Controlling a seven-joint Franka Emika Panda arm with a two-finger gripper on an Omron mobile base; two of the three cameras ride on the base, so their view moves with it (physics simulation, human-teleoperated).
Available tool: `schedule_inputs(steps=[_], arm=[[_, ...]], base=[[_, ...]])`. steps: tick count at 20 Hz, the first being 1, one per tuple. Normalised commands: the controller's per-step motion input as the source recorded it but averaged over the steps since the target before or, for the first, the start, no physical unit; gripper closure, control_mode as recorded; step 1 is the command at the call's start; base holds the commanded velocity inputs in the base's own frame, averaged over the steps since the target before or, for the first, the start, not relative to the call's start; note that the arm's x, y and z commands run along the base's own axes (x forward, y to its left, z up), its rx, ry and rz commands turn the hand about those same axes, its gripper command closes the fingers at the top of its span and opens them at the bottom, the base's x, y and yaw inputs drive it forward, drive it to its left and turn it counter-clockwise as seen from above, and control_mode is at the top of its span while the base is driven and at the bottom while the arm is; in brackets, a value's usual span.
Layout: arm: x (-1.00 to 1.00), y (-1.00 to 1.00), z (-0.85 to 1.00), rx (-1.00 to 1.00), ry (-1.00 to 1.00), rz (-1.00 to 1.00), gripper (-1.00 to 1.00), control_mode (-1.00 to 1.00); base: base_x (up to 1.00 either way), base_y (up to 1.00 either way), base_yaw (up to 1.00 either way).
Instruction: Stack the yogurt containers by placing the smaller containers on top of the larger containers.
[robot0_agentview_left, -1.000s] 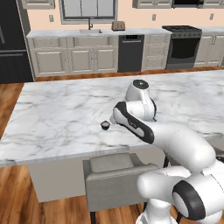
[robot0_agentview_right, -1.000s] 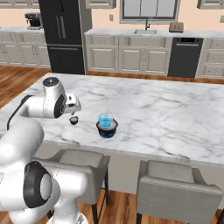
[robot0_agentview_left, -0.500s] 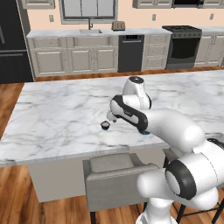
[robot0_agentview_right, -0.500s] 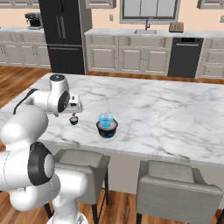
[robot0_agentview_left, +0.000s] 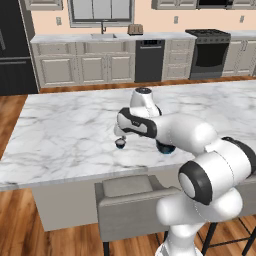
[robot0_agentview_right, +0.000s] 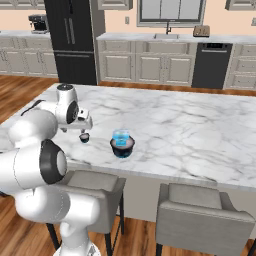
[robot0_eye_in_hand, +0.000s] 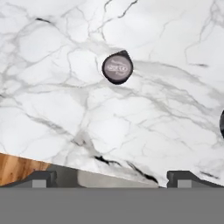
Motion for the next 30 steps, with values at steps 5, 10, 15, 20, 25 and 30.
schedule_inputs(steps=[5, 10, 15, 20, 25, 30], arm=[[0.26, 0.02, -0.31, 0.00, 0.01, -0.08, -1.00, -1.00], [0.22, 0.00, -0.20, 0.00, 0.02, -0.06, -1.00, -1.00], [0.15, 0.02, -0.16, 0.00, 0.01, -0.06, -1.00, -1.00], [0.18, 0.07, -0.14, 0.00, 0.00, -0.04, -1.00, -1.00], [0.24, 0.15, -0.12, 0.00, 0.00, -0.02, -1.00, -1.00], [0.17, 0.05, -0.15, 0.00, 0.00, -0.03, -1.00, -1.00]], base=[[0.00, 0.00, 0.00], [0.00, 0.00, 0.00], [0.00, 0.00, 0.00], [0.00, 0.00, 0.00], [0.00, 0.00, 0.00], [0.00, 0.00, 0.00]])
